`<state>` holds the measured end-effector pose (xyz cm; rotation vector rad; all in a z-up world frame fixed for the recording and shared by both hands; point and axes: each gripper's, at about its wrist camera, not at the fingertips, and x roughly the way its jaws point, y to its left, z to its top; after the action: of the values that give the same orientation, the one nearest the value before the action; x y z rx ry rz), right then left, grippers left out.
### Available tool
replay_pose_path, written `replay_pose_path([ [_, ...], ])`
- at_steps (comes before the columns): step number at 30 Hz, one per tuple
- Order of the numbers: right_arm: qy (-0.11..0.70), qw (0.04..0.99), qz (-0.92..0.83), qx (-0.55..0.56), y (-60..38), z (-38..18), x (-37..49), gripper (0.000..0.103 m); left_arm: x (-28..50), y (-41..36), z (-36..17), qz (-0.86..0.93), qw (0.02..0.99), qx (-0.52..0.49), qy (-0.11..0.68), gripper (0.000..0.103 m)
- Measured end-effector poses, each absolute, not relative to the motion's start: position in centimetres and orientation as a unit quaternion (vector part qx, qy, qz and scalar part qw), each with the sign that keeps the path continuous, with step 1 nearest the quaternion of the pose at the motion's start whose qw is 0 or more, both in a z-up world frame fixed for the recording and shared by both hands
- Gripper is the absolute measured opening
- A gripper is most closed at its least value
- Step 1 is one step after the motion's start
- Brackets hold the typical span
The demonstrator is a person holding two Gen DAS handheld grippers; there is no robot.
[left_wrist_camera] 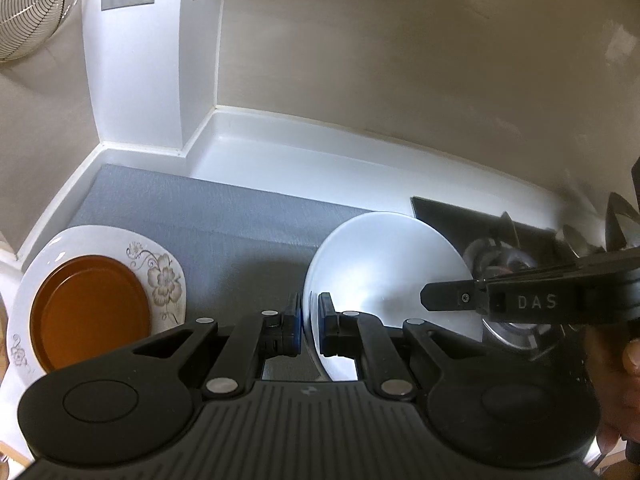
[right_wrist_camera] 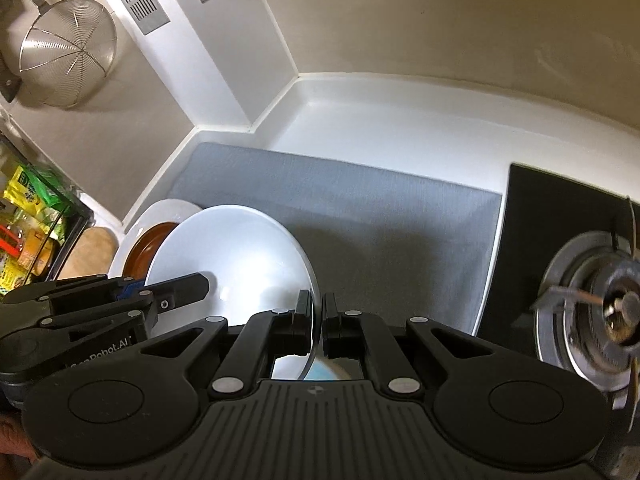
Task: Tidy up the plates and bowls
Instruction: 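Grip the bowl stack rim with the left gripper while the right gripper holds its other side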
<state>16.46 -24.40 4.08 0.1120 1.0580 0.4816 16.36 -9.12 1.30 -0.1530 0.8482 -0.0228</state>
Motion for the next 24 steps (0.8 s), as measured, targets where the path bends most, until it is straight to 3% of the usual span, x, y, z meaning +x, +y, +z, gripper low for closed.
replay_pose_path([
  [24,0.532,0.820,0.209,0.040,-24.6,0.6,11.2,0.005,12.6,-10.2,-2.8,-0.030,0.887,-0.063,0.456,0.008],
])
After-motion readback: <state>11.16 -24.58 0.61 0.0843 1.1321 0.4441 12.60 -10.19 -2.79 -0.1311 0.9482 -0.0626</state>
